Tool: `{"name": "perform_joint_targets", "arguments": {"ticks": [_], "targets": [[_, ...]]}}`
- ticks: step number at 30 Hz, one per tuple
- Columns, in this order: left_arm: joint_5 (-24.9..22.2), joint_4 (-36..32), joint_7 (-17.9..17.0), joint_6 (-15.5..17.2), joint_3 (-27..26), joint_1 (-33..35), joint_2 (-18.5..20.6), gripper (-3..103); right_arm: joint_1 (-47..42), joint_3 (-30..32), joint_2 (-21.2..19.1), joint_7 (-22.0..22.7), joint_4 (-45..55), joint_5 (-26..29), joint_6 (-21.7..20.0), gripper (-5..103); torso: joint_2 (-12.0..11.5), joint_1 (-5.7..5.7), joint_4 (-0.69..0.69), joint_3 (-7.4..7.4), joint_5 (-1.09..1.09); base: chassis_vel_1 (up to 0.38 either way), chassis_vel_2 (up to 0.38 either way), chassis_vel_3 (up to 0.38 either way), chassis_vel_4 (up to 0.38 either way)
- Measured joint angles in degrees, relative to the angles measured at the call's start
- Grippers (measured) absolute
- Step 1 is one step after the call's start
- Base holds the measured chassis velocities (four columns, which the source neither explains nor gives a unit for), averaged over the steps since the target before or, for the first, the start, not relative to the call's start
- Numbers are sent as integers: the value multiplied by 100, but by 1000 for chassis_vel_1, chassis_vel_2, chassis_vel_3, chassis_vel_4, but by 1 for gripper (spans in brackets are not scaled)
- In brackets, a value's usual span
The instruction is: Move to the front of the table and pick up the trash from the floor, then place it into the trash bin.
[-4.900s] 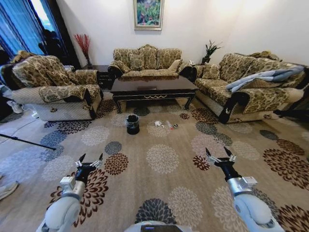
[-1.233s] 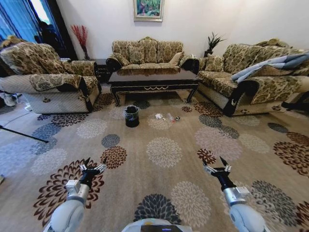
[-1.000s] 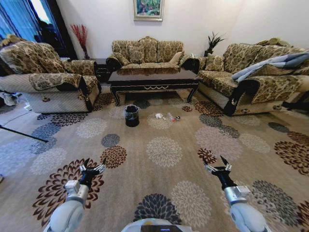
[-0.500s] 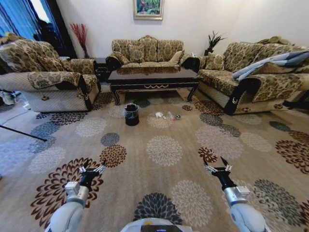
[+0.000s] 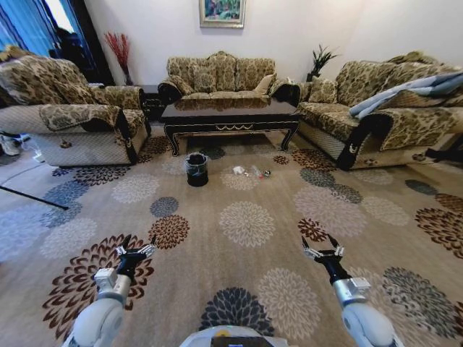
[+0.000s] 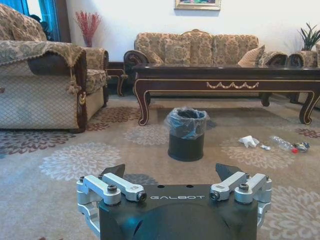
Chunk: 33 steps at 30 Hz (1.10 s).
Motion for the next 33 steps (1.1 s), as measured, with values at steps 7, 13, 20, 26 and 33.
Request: {"name": "perform_joint_targets", "arguments": {"ticks": [7, 13, 20, 26, 33], "targets": [[19, 0, -14, 30, 25, -62, -30, 100, -25, -2, -13, -3, -14, -41, 1, 100, -149, -57, 0, -92, 1, 0, 0, 0, 0], [39, 34, -23, 28, 30, -69, -43, 100, 16, -16, 19, -6, -58, -45, 17, 100, -297, -90, 0, -206, 0, 0, 0, 0, 0], [62, -11, -47, 31, 30, -51, -32, 100, 31, -36, 138, -8, -68, -54, 36, 100, -467, -142, 0, -325, 1, 0, 0, 0, 0], [126, 10, -46, 20, 91, -35, -85, 100, 23, -25, 114, -8, -106, -41, 88, 100, -611, -181, 0, -430, 1, 0, 0, 0, 0], [140, 29, -35, 2, 108, -18, -102, 100, 9, -10, 93, -19, -112, -36, 106, 100, -717, -213, 0, -504, 0, 0, 0, 0, 0]]}}
